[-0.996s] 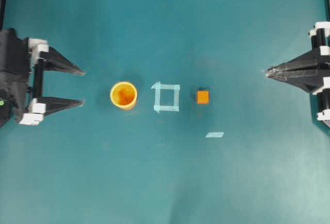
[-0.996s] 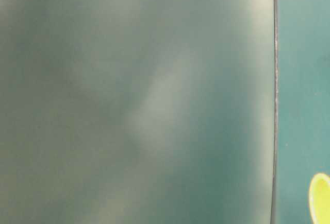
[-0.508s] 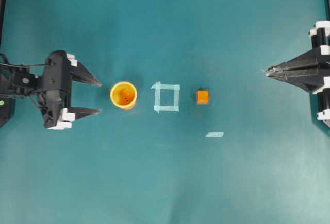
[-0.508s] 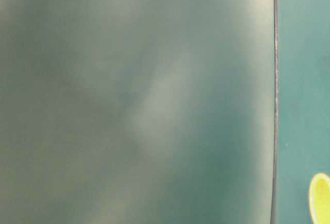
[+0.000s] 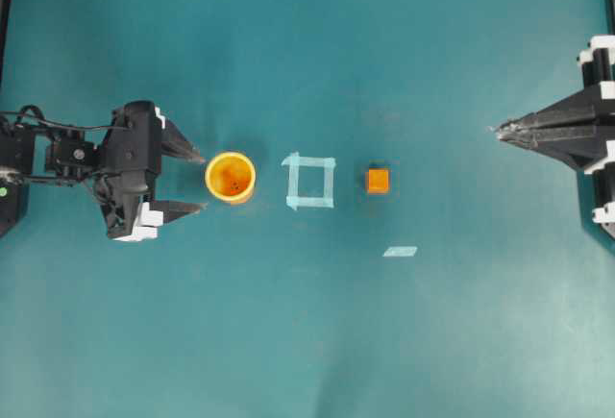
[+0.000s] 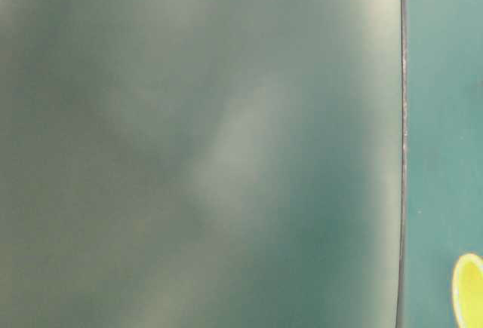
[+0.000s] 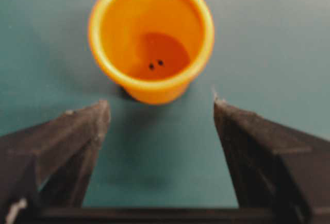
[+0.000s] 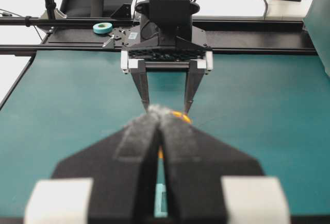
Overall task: Move the cup backward with left arm.
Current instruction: 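Move the open left gripper right until it surrounds the orange cup, then close the left gripper on the orange cup's side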
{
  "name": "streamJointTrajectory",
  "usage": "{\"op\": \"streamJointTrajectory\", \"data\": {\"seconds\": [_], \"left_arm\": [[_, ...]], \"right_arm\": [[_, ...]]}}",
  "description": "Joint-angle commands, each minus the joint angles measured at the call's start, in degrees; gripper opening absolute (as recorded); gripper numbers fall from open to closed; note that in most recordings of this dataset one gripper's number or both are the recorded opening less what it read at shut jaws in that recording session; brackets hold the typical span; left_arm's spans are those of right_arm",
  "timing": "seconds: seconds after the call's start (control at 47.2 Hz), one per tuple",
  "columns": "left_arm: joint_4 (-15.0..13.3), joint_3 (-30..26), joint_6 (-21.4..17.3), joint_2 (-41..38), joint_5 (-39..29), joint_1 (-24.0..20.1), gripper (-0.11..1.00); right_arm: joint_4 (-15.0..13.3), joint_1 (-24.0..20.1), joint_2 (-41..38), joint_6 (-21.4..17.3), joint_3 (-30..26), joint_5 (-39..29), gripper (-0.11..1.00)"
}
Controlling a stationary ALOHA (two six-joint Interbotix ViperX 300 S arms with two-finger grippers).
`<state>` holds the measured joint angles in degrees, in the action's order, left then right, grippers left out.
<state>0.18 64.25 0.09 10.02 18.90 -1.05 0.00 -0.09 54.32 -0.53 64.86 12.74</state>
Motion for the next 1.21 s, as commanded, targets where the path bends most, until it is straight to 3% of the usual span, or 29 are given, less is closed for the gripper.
{"op": "streamJointTrajectory", "data": {"seconds": [0.0,0.381,0.614,1.186], "left_arm": [[0.09,-1.67,-0.09,-0.26,0.79,-0.7,0.79],[0.18,-4.31,-0.35,-5.89,4.13,-0.44,0.79],[0.09,-3.52,-0.35,-8.0,11.25,-0.44,0.79],[0.09,-4.75,-0.35,-15.47,21.53,1.23,0.79]], "right_arm": [[-0.09,0.09,-0.18,-0.09,-1.85,0.35,0.0],[-0.09,0.09,-0.18,0.0,-1.85,0.44,0.0],[-0.09,0.0,-0.18,0.09,-1.93,0.62,0.0],[-0.09,0.09,-0.26,-0.09,-2.29,0.53,0.0]]}}
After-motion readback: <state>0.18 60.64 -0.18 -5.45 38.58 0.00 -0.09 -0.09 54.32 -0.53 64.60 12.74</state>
